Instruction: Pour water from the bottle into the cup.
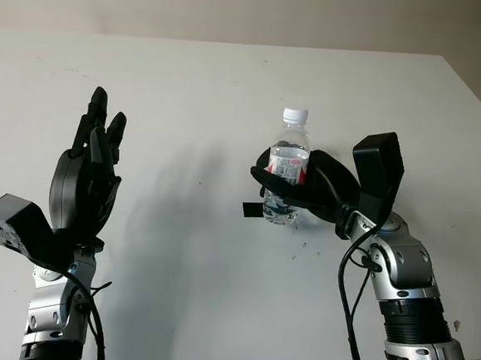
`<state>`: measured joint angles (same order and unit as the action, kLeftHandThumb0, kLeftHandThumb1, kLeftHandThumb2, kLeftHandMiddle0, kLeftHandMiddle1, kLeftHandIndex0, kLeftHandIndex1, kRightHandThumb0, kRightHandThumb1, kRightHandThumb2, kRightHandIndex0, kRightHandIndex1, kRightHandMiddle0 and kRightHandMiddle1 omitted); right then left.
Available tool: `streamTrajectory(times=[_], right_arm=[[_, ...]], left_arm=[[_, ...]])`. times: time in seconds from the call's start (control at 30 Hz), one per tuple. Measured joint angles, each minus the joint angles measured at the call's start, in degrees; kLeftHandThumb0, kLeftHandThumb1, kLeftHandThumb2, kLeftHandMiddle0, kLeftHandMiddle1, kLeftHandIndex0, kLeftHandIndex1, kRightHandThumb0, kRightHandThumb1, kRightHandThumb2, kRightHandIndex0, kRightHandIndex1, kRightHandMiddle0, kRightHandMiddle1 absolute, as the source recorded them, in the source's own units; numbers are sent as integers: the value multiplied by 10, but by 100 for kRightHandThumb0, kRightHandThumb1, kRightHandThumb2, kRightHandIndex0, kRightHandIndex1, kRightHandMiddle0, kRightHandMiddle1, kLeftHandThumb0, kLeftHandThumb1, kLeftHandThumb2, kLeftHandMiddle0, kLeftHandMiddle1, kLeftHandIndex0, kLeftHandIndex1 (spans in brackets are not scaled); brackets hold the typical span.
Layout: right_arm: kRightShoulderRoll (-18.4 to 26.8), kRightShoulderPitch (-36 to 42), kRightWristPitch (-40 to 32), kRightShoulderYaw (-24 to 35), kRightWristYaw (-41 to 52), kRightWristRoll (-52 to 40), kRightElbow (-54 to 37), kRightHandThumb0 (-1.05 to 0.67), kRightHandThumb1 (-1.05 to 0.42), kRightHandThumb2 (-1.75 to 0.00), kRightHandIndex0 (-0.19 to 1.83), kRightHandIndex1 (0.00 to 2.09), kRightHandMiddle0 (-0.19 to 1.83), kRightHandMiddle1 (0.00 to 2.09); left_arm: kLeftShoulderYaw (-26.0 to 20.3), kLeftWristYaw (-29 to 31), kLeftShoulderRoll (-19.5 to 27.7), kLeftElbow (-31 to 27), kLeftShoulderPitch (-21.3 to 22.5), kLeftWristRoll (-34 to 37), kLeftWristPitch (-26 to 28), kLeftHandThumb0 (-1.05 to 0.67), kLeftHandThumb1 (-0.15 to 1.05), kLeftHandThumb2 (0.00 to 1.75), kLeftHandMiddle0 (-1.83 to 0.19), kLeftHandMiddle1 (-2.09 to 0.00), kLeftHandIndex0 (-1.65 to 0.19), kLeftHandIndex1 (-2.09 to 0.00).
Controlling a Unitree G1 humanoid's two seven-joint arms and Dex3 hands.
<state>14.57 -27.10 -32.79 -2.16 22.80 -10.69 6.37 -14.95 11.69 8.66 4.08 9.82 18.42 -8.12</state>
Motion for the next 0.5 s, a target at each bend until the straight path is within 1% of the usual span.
streamTrajectory(times=[0.37,0.5], right_arm=[[0,-2,3,2,3,-1,4,-22,-105,-56,183,209,183,209],[0,-4,6,4,5,-3,8,-22,-105,-56,183,209,183,209]], left_arm=[[0,0,0,10,1,-1,-3,-85,105,60,19,-45,-1,0],[0,1,0,13,2,-1,-4,-86,105,58,19,-44,-1,0]])
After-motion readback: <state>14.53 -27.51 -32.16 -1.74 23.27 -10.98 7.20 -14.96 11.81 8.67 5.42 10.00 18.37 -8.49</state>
